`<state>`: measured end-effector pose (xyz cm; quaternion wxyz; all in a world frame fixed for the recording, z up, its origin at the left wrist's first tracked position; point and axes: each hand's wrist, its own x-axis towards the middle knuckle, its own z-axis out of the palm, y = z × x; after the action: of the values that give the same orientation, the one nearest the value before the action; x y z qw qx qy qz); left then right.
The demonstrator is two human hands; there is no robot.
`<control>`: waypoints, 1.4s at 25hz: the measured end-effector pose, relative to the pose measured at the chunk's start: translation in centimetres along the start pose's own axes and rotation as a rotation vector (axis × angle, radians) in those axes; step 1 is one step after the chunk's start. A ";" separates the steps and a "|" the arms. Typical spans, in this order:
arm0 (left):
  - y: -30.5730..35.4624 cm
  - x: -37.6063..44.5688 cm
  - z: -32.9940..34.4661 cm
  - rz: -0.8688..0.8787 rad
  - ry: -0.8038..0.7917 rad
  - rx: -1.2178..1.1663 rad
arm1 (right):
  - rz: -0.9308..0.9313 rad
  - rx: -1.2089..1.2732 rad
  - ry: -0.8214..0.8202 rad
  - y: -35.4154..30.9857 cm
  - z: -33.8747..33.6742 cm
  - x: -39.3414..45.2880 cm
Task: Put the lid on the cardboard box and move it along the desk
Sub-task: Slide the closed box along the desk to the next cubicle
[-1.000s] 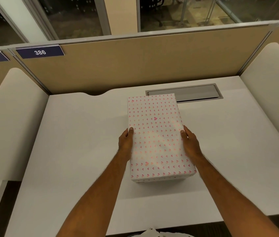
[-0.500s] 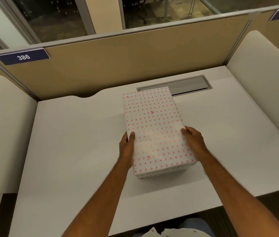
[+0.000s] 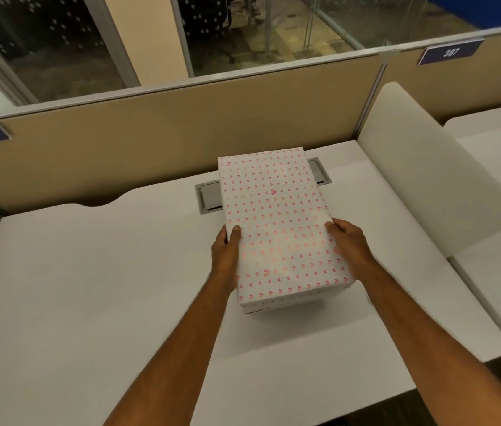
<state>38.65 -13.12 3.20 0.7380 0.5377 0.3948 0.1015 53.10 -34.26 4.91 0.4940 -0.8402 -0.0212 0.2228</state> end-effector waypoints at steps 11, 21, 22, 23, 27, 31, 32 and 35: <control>2.0 8.9 18.4 -0.021 0.000 -0.070 | 0.002 -0.004 0.026 -0.2 -13.5 16.1; 2.5 16.1 26.1 -0.044 0.034 -0.056 | 0.024 -0.007 0.045 0.4 -17.4 26.2; 2.4 16.7 26.5 -0.053 0.038 -0.053 | 0.030 -0.006 0.045 0.6 -17.5 27.0; 2.2 17.0 26.9 -0.063 0.043 -0.049 | 0.035 -0.008 0.045 0.9 -17.5 27.5; 0.9 18.1 27.6 -0.082 0.053 -0.037 | 0.048 -0.013 0.039 2.3 -17.6 28.4; 0.5 18.4 27.6 -0.081 0.069 -0.023 | 0.023 -0.022 0.040 3.0 -17.3 28.9; 0.5 18.4 27.6 -0.079 0.069 -0.018 | 0.012 -0.033 0.043 3.1 -17.2 28.9; 0.6 18.2 27.5 -0.066 0.061 -0.001 | -0.004 -0.079 0.054 3.0 -17.2 28.6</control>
<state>69.98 -21.99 -1.84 0.7290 0.5206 0.4345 0.0934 85.11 -42.52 -0.62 0.4610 -0.8648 -0.0183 0.1980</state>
